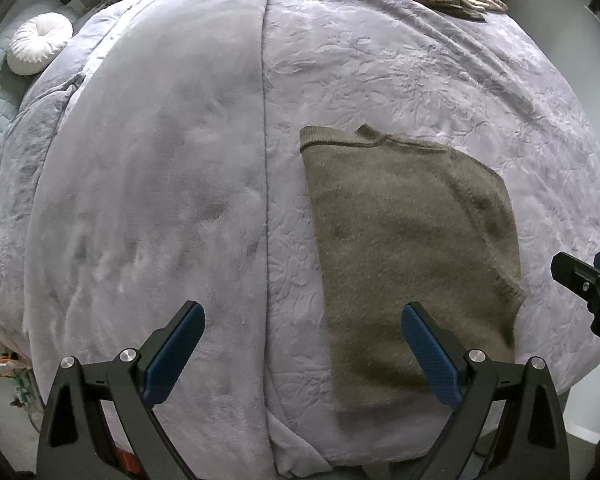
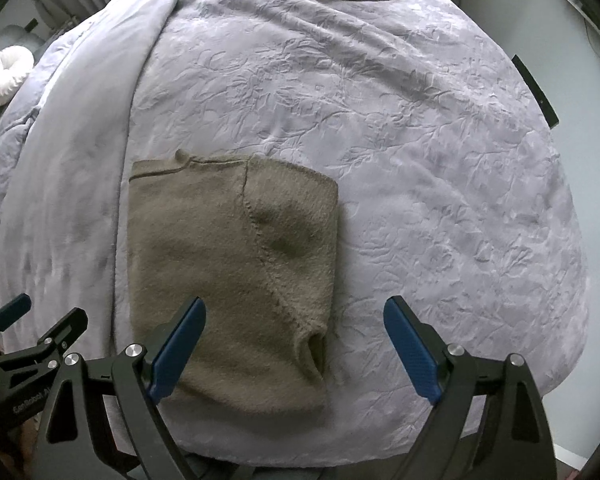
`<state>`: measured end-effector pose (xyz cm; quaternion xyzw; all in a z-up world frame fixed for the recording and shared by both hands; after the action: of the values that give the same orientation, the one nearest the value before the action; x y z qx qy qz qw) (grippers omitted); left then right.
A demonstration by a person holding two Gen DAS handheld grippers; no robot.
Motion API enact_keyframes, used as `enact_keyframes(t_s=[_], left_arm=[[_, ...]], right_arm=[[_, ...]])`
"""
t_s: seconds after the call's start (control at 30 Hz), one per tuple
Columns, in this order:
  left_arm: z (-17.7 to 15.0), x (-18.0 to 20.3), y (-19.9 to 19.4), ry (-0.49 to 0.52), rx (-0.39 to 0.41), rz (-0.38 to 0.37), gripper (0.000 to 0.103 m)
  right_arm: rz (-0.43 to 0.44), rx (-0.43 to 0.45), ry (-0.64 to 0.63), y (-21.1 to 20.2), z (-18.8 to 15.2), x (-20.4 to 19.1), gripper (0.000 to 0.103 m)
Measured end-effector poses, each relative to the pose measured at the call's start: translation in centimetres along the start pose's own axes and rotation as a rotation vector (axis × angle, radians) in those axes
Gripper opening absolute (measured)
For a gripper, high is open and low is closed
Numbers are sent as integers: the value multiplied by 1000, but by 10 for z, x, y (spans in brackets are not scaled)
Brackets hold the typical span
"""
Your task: Fold small clothes
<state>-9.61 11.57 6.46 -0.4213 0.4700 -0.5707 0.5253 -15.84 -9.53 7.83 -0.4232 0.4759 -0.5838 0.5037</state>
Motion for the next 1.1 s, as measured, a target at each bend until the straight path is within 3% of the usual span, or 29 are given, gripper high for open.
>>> enact_keyframes(t_s=[1.1], left_arm=[[-6,0,-1,-23,0,16,99]], right_arm=[[5,-8,4,0,-5,-2,92]])
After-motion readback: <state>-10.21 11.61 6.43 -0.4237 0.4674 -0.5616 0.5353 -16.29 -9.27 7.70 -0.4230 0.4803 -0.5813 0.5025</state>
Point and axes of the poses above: each gripper's, at about its wrist camera, not at the fingertips, and y roughly the way its jaws point, x to its right, z to its top, the point moved 5 cm from there along y, roughly the way its jaws point, and after that the axes turned 15 degrees about -y, right-handed, at the moved point
